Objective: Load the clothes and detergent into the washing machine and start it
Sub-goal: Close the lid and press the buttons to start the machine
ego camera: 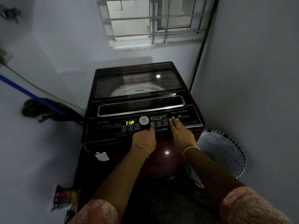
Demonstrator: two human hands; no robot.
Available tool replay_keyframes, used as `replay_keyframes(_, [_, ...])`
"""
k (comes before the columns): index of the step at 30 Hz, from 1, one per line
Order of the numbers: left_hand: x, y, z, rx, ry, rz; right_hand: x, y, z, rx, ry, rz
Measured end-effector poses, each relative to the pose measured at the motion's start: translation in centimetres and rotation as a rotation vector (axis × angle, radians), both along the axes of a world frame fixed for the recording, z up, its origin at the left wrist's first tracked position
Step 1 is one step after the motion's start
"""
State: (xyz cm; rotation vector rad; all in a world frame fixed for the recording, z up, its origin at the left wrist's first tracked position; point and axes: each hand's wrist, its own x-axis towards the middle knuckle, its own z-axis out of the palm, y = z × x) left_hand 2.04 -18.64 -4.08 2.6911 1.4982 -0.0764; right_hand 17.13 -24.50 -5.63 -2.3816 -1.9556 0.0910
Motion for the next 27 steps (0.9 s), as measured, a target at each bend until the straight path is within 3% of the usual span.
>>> replay_keyframes(7, [0.3,-0.1,-0.6,0.043,0.084,-0.034,0.0,0.0,0.1,0.004,0.006,0.004])
replay_keyframes(27, [-1.3,-0.5,-0.7,-0.065,-0.035,-0.025,0.2,0.1,1.0,-0.054,0.114,-0.024])
